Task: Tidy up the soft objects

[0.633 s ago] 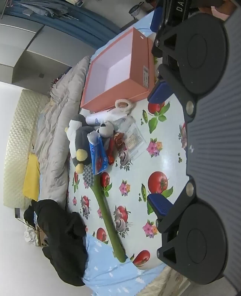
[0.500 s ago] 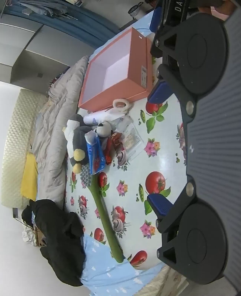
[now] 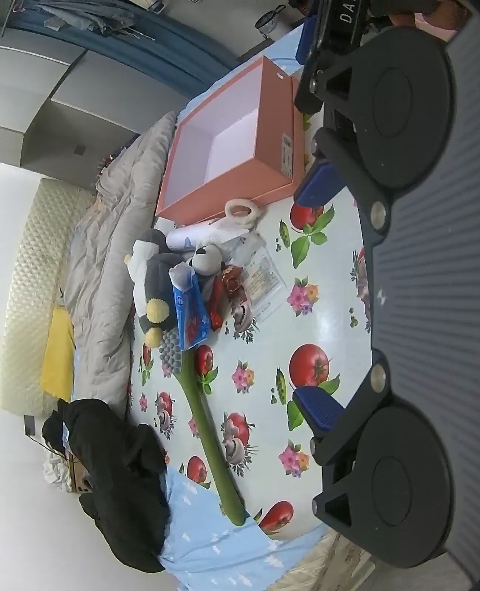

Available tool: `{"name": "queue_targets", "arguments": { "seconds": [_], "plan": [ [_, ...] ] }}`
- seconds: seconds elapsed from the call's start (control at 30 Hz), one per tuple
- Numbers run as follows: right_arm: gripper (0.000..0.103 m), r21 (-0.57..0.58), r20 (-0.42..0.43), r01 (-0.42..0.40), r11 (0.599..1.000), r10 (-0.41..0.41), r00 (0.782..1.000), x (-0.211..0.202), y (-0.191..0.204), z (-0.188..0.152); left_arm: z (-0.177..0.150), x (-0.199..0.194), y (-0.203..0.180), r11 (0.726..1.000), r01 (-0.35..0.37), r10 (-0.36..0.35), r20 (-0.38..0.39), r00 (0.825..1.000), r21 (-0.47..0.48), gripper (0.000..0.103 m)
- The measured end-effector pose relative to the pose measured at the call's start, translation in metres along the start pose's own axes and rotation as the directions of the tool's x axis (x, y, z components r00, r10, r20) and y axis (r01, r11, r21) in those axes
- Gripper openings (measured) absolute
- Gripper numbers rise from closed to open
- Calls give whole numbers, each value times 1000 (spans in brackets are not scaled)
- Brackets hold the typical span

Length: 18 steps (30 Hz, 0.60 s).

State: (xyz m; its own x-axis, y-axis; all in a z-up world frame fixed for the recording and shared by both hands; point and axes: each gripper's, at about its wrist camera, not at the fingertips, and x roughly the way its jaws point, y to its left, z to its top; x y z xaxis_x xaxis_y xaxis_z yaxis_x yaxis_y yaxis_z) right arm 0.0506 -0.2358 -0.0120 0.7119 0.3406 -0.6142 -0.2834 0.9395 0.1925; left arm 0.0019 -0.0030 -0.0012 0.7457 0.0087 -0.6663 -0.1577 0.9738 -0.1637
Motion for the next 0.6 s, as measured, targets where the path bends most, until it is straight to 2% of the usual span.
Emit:
{"name": "queue_targets", "arguments": {
  "seconds": [0.6],
  "plan": [
    [103,6,-6,0,1000,0,1000,1,0,-1,-6,0,1,1000,16,-16,2,1000,-8,103]
  ]
}}
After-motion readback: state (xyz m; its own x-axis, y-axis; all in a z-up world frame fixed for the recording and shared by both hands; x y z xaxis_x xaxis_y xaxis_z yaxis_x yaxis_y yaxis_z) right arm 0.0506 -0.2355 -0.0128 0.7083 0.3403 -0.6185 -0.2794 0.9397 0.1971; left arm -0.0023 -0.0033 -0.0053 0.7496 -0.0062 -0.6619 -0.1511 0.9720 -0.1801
